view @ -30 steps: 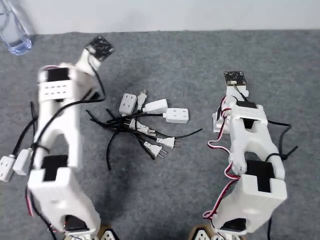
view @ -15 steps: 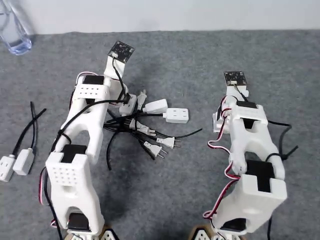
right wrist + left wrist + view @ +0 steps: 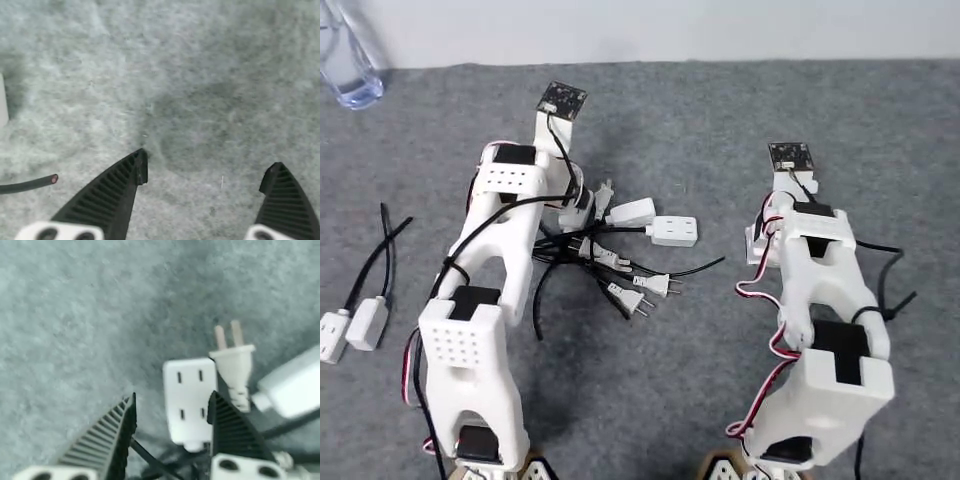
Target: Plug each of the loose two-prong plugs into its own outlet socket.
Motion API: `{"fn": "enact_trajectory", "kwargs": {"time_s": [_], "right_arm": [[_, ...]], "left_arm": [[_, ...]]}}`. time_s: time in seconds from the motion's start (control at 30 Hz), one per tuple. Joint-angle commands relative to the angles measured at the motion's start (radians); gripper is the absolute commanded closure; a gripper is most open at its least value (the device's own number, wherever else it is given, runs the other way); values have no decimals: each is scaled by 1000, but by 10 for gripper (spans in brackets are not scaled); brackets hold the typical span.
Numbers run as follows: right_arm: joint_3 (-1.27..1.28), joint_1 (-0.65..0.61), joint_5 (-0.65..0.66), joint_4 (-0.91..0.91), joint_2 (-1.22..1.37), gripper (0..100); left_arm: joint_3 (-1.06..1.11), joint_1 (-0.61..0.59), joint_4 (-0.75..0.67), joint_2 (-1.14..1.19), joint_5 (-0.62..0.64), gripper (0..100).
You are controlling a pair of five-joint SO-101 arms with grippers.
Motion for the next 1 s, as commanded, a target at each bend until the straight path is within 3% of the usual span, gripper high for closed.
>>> {"fn": "enact_trajectory", "kwargs": {"time_s": [0.0,0.67,0.87,0.97], "right_arm": [[-11,-10,0,-16,-4,641],[-11,-10,0,-16,-4,641],[-11,-10,0,-16,-4,641],[-11,-10,0,-16,-4,641]], "left_arm": [[-51,5,60,-34,15,779],[-87,-5,97,87,8,786],[-93,-5,129,81,3,987],[-94,-6,149,78,-89,987]]}}
